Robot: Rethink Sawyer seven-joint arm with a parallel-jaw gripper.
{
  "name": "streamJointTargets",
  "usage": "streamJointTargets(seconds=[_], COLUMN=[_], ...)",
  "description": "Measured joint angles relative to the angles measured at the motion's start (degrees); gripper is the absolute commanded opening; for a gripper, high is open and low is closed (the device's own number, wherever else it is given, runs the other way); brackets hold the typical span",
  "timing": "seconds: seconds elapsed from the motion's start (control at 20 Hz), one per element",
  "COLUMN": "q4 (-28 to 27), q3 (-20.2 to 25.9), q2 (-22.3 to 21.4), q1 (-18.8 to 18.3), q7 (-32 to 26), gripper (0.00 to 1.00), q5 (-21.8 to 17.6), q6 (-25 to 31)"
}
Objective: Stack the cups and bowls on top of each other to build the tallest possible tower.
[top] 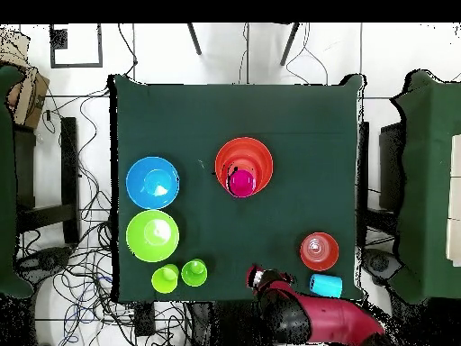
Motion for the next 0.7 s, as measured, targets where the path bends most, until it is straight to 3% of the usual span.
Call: streamJointTargets(seconds=[0.35,0.7], q4=[0.0,-1.6], q3=[6.6,12.3], q2=[-0.9,1.8], q1=[-10.2,-14.5], q7=[0.0,0.0], gripper=[1.0,1.0], q5=[-3.3,-8.3], q6=[6.2,11.7])
